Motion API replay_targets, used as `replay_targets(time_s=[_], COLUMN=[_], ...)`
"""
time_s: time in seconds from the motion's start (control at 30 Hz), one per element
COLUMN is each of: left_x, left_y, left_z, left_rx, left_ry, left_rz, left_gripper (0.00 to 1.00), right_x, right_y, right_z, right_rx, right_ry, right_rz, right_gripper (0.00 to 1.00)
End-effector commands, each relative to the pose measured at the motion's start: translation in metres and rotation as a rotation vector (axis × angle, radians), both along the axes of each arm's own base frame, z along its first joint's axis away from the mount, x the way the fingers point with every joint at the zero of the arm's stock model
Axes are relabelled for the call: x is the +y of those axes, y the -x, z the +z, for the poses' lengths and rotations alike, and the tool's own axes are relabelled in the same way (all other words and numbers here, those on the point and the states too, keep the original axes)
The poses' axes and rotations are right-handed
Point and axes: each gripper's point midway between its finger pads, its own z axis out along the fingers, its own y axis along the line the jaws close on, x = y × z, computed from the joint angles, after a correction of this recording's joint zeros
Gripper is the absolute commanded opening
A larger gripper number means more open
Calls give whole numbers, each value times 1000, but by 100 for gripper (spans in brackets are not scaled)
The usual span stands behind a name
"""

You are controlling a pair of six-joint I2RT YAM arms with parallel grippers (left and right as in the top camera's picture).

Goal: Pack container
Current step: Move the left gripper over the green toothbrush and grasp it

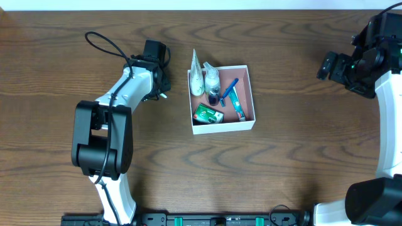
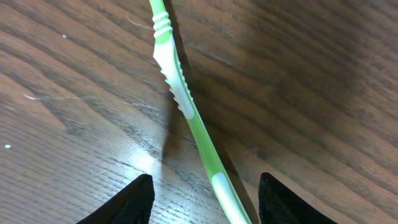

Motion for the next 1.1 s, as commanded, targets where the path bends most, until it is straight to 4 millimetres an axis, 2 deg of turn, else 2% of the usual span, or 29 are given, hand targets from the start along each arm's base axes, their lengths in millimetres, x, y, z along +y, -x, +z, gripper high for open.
replay_targets(time_s=[0.0, 0.73, 0.97, 1.0, 1.07], left_x=[1, -8, -10, -10, -10], left_y=[2, 15, 21, 22, 22], left_z=[-5, -20, -32, -34, -36], left_rx=[11, 64, 103, 109, 114], left_ry=[8, 65, 74, 74, 73], left_rz=[16, 32, 30, 30, 30], left_gripper=[55, 54, 53, 53, 40], right_x=[1, 1, 1, 1, 1], right_y=[-1, -1, -1, -1, -1], right_z=[1, 1, 1, 1, 1], right_rx=[-5, -5, -5, -5, -5], right_ry=[2, 2, 1, 2, 2], right_rz=[11, 11, 12, 11, 11], right_gripper=[99, 99, 99, 99, 99])
